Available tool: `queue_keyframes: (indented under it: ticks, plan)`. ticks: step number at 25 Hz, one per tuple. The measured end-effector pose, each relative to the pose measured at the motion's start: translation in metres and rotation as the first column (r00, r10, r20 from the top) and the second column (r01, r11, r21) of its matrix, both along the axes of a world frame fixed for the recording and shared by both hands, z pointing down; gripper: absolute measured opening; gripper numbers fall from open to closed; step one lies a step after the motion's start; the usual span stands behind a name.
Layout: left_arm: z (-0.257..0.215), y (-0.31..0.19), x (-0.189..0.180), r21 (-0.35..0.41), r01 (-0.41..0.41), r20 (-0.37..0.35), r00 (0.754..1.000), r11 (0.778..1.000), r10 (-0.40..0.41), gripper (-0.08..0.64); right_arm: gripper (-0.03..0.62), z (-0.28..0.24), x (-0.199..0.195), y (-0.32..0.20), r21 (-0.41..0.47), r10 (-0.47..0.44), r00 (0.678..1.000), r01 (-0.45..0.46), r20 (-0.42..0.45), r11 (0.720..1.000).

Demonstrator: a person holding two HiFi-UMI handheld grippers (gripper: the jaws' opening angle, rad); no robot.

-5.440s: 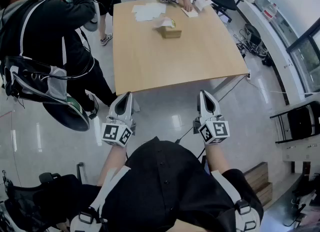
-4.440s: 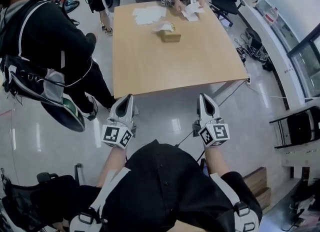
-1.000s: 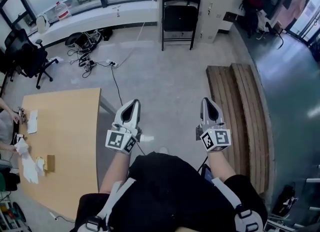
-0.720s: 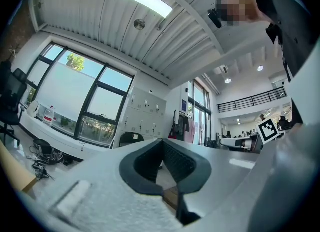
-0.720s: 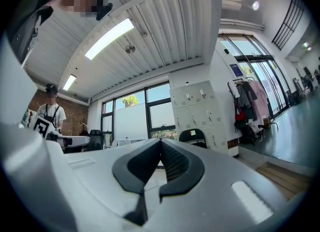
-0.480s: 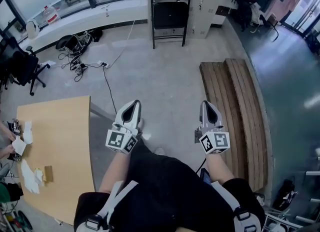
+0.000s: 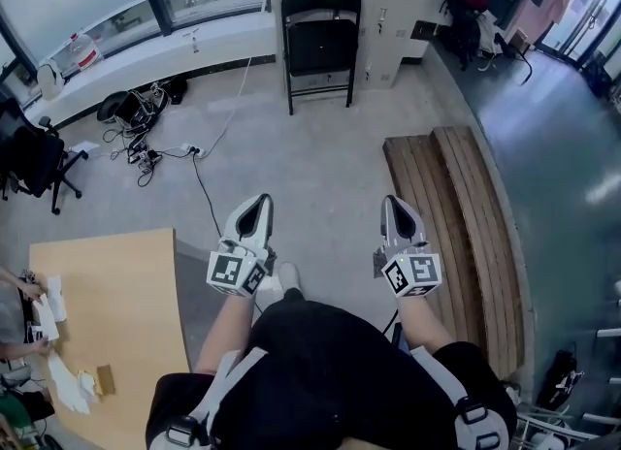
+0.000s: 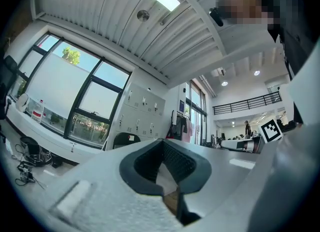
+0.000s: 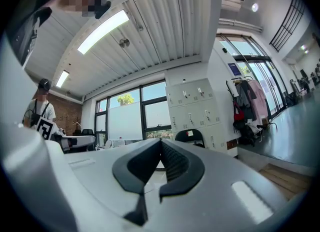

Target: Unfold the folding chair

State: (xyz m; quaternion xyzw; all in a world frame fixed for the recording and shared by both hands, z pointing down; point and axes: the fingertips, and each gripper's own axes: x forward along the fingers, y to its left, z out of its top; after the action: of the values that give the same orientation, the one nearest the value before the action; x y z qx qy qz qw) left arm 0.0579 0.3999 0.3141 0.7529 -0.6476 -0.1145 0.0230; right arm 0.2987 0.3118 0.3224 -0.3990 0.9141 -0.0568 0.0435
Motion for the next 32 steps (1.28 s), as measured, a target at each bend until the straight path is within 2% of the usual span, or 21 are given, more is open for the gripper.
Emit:
queue_keyframes:
  ticks: [8, 15, 20, 26, 32]
  plan:
    - [-0.010, -0.074, -0.068, 0.022, -0.027, 0.011, 1.000, 0.999, 0.026, -0.002, 0.006, -0.017, -0.070, -0.066, 0.042, 0.020, 1.000, -0.020, 0.002, 0.999]
    - [-0.010, -0.116, -0.114, 0.023, -0.028, 0.011, 1.000, 0.999, 0.028, -0.002, 0.006, -0.008, -0.108, -0.116, -0.012, 0.057, 0.998, -0.057, -0.004, 0.998]
    - [0.005, -0.139, -0.134, 0.010, -0.021, -0.002, 1.000, 1.000, 0.021, -0.002, 0.006, 0.001, -0.125, -0.134, 0.003, 0.066, 0.996, -0.066, -0.053, 0.998]
    - [0.015, -0.174, -0.155, -0.009, -0.010, 0.002, 1.000, 1.000, 0.010, -0.002, 0.006, 0.012, -0.146, -0.178, -0.009, 0.064, 0.997, -0.064, -0.045, 0.998]
    - [0.017, -0.241, -0.170, -0.007, 0.024, 0.040, 0.999, 1.000, -0.024, -0.002, 0.006, 0.019, -0.162, -0.263, 0.011, 0.043, 0.999, -0.042, -0.017, 0.999]
